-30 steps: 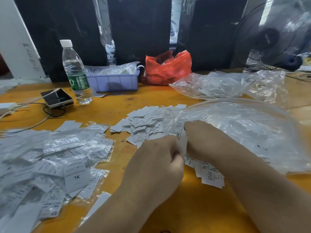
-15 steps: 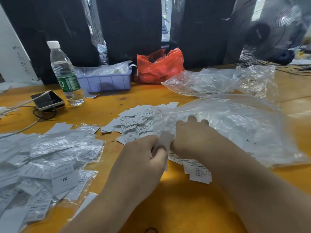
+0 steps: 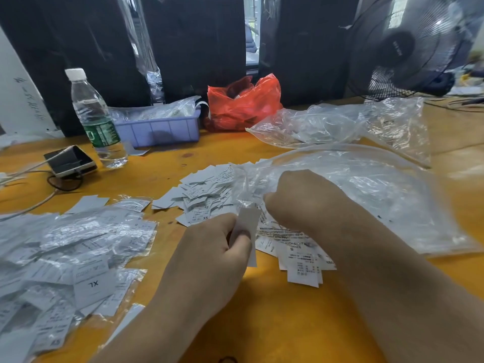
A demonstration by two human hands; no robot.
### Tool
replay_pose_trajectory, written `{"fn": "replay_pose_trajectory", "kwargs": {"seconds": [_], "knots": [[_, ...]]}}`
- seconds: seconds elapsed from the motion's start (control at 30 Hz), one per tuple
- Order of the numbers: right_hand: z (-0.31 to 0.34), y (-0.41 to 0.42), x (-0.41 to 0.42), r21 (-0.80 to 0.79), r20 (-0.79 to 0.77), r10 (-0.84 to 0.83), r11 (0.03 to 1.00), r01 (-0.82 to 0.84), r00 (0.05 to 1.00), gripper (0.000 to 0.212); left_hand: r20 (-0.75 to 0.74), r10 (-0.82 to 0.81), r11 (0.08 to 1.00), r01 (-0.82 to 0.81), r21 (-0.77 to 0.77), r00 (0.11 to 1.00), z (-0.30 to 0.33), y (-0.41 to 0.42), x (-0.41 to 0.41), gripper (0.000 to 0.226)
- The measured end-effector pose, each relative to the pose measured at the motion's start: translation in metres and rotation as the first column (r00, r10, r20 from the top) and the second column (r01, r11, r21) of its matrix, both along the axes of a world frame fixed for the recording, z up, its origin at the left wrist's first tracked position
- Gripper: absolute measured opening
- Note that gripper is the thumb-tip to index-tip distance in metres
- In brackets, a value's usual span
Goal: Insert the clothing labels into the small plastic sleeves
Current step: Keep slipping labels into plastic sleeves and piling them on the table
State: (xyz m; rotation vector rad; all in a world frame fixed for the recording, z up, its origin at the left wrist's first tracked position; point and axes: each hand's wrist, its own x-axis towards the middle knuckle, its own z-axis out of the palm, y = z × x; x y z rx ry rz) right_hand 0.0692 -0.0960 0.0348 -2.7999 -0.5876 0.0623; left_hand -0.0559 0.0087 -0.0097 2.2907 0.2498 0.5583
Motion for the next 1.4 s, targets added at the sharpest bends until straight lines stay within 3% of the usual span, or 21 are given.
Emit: {"fn": "replay_pose_trajectory", "kwargs": {"seconds": [0.17,0.27,0.47,0.57,0.63,0.73,0.83,0.93,1.07,1.4], "knots": [[-0.003,0.002,0.001,-0.096,-0.082,0.049,0.994,-0.057,0.995,0.016,-0.001,-0.014,1.0,0.014,0.006,1.0,0.0,-0.001,0.0,0.027],[-0.011,0.009,0.001,-0.159,-0.079,0.093,0.982,-0.105,0.993,0.026,0.002,-0.027,1.0,0.027,0.006,1.0,0.0,-0.002,-0.002,0.024],[-0.013,0.008,0.004,0.075,-0.017,-0.01,0.997,0.011,1.0,0.029,0.025,-0.024,1.0,0.024,0.001,0.999,0.002,0.0,-0.003,0.026],[-0.014,0.007,0.002,0.093,0.032,-0.015,0.996,0.012,0.999,0.028,0.025,-0.016,1.0,0.016,0.015,1.0,0.003,0.001,-0.003,0.027],[-0.013,0.007,0.002,0.066,0.047,-0.021,0.998,0.018,0.999,0.03,0.024,-0.014,1.0,0.014,0.019,1.0,0.003,0.001,-0.003,0.025],[-0.009,0.006,0.0,-0.059,-0.062,0.002,0.998,-0.006,0.998,0.051,0.031,-0.02,1.0,0.02,0.001,0.999,0.003,0.002,-0.003,0.025],[-0.008,0.008,-0.007,-0.133,-0.147,0.108,0.983,-0.128,0.983,0.032,0.034,-0.034,0.999,0.034,-0.002,0.999,0.003,0.002,-0.003,0.027],[-0.007,0.009,-0.009,-0.122,-0.121,0.137,0.981,-0.152,0.983,0.018,0.026,-0.041,0.999,0.042,-0.008,0.999,0.003,0.002,-0.004,0.028],[-0.007,0.008,-0.007,-0.045,-0.093,0.1,0.994,-0.104,0.991,0.029,0.024,-0.044,0.999,0.044,-0.002,0.999,0.002,0.002,-0.004,0.028],[-0.011,0.009,-0.011,0.006,0.081,0.038,0.999,-0.038,0.996,0.028,0.052,-0.027,0.999,0.025,0.037,0.998,0.002,0.002,-0.003,0.023]]}}
